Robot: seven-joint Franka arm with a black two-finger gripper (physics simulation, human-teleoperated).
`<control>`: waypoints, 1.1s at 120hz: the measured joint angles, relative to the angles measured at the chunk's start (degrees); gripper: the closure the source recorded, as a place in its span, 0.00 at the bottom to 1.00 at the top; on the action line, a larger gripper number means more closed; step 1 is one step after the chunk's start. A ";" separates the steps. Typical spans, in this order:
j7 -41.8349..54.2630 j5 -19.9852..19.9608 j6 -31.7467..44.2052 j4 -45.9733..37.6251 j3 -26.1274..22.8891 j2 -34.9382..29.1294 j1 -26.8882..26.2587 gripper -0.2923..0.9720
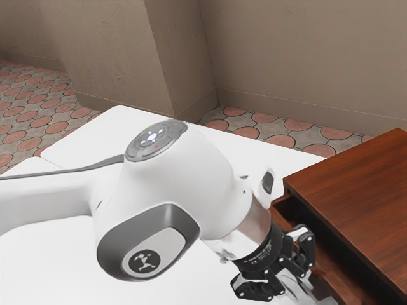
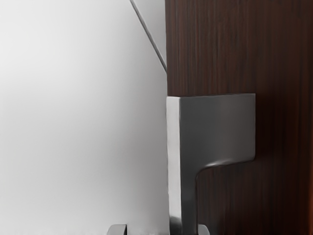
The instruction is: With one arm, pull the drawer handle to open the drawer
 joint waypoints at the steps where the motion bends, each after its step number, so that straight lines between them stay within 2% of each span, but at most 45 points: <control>1: 0.01 0.04 -0.01 -0.08 0.00 -0.07 -0.01 0.71; 65: 0.31 2.17 -0.22 -4.01 0.03 -4.27 -1.44 0.69; 132: 0.36 3.53 -0.62 -7.49 0.07 -8.27 0.71 0.69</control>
